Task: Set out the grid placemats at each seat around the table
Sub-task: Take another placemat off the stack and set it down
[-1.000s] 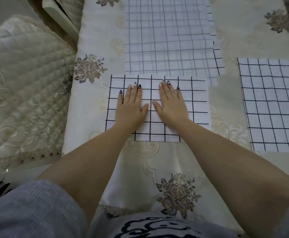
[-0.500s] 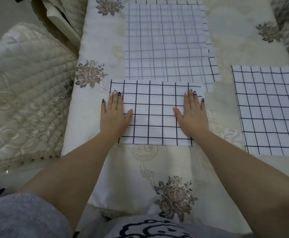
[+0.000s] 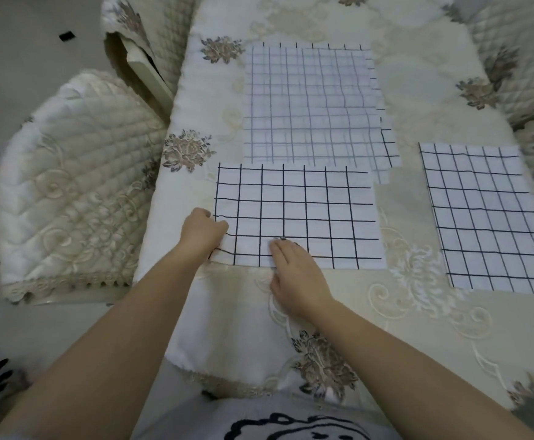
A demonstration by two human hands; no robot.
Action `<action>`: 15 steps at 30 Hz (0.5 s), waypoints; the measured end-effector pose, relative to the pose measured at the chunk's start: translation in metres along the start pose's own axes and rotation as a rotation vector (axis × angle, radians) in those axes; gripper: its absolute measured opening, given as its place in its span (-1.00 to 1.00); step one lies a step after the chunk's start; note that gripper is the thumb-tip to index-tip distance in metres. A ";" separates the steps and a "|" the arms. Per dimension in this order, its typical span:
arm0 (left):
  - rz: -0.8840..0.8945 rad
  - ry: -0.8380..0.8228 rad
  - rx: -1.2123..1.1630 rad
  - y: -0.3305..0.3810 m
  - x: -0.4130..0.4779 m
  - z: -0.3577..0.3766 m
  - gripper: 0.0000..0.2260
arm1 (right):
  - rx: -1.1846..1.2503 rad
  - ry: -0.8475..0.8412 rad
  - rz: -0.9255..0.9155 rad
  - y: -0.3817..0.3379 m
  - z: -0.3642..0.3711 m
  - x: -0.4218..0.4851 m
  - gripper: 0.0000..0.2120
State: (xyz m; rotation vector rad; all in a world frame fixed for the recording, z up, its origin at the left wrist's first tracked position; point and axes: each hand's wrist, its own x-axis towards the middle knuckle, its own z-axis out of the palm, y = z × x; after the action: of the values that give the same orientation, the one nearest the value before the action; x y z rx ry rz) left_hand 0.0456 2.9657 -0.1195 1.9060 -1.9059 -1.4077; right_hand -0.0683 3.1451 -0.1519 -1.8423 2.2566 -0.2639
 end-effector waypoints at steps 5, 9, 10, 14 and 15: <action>-0.274 -0.149 -0.341 -0.009 -0.007 -0.010 -0.74 | -0.065 0.134 0.035 -0.005 0.005 0.009 -0.52; -0.422 -0.330 -0.579 -0.008 -0.021 -0.006 -0.83 | 0.008 0.286 0.166 -0.002 0.002 0.008 -0.56; -0.426 -0.358 -0.619 -0.006 -0.025 -0.003 -0.82 | 0.026 0.322 0.238 -0.003 -0.001 0.005 -0.57; -0.431 -0.408 -0.768 0.004 -0.035 0.013 -0.74 | 0.294 0.322 0.485 -0.013 -0.024 -0.007 -0.87; -0.438 -0.412 -0.798 0.008 -0.038 0.018 -0.75 | 0.489 0.238 0.610 -0.016 -0.030 -0.009 -0.92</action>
State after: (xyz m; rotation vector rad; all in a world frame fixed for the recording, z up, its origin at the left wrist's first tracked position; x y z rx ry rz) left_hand 0.0367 3.0048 -0.1050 1.7241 -0.7589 -2.3550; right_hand -0.0601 3.1505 -0.1184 -0.8761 2.4808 -0.8592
